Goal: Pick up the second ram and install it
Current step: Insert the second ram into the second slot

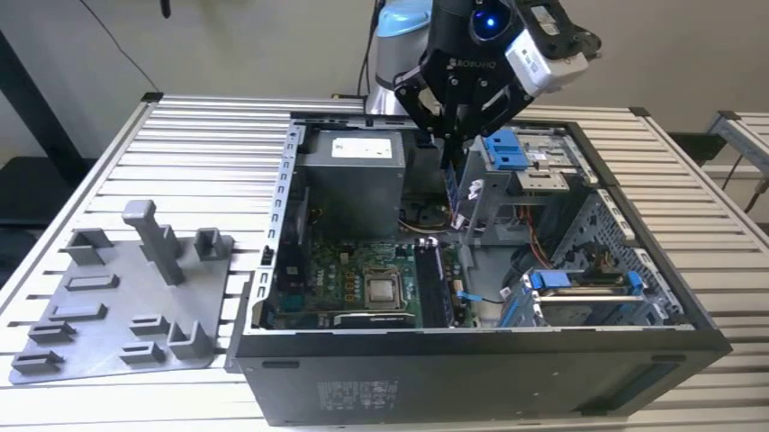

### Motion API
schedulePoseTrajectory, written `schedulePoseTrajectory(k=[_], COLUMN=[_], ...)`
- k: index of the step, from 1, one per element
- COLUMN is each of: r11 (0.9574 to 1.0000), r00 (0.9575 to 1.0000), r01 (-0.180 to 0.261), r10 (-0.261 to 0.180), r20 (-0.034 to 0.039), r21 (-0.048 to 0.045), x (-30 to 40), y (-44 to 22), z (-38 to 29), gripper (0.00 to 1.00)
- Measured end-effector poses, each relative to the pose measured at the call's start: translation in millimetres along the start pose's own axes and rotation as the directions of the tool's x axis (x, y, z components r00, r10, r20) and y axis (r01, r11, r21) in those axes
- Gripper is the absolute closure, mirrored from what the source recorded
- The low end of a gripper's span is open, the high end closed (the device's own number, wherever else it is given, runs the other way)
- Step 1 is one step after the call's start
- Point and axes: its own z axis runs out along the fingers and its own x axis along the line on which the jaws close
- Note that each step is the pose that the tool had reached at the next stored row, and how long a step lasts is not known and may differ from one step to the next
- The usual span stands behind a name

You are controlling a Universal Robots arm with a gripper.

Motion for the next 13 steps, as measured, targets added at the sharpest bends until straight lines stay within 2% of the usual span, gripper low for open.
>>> schedulePoseTrajectory(k=[13], r11=[1.0000], r00=[1.0000], r01=[-0.006], r10=[0.006], r20=[-0.0001], r21=[0.0001], x=[0.0], y=[0.1], z=[2.5], gripper=[0.86])
